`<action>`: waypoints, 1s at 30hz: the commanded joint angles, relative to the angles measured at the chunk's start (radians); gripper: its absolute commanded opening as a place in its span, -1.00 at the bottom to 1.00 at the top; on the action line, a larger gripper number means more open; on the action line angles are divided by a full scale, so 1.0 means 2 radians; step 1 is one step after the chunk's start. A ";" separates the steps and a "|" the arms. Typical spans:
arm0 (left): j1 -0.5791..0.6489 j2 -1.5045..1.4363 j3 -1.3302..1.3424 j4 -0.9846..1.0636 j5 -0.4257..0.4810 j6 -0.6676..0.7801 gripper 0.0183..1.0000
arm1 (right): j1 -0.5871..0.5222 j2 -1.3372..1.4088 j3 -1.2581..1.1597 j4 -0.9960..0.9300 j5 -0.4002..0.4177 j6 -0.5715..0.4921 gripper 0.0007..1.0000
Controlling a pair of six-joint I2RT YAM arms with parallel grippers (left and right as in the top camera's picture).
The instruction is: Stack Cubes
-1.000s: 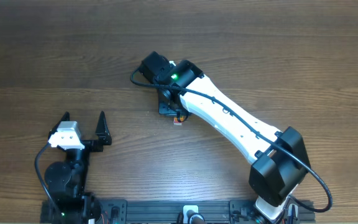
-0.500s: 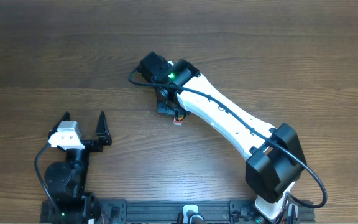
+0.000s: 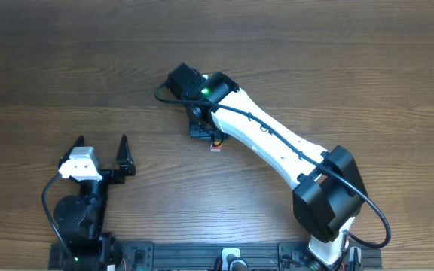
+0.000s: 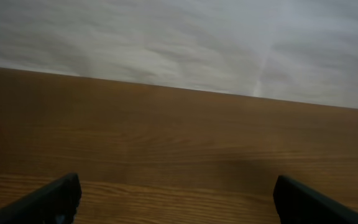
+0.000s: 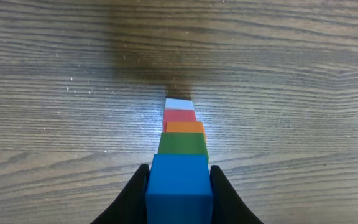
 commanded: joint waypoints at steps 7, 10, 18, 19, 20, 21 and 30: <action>0.003 -0.004 -0.003 0.000 0.003 0.007 1.00 | -0.002 0.009 0.008 0.001 0.002 0.003 0.05; 0.003 -0.004 -0.003 0.000 0.003 0.007 1.00 | -0.002 0.009 0.008 0.001 0.001 0.003 0.50; 0.003 -0.004 -0.003 0.000 0.003 0.007 1.00 | -0.002 0.009 0.008 0.002 0.007 0.003 0.99; 0.003 -0.004 -0.003 0.000 0.003 0.007 1.00 | -0.004 0.008 0.008 0.006 0.011 -0.002 0.99; 0.003 -0.004 -0.003 0.000 0.003 0.007 1.00 | -0.009 0.006 0.008 0.017 0.011 -0.017 0.98; 0.003 -0.004 -0.003 0.000 0.003 0.007 1.00 | -0.011 0.005 0.008 0.027 0.011 -0.028 0.99; 0.003 -0.004 -0.003 0.000 0.003 0.007 1.00 | -0.095 -0.002 0.070 0.067 0.011 -0.159 0.99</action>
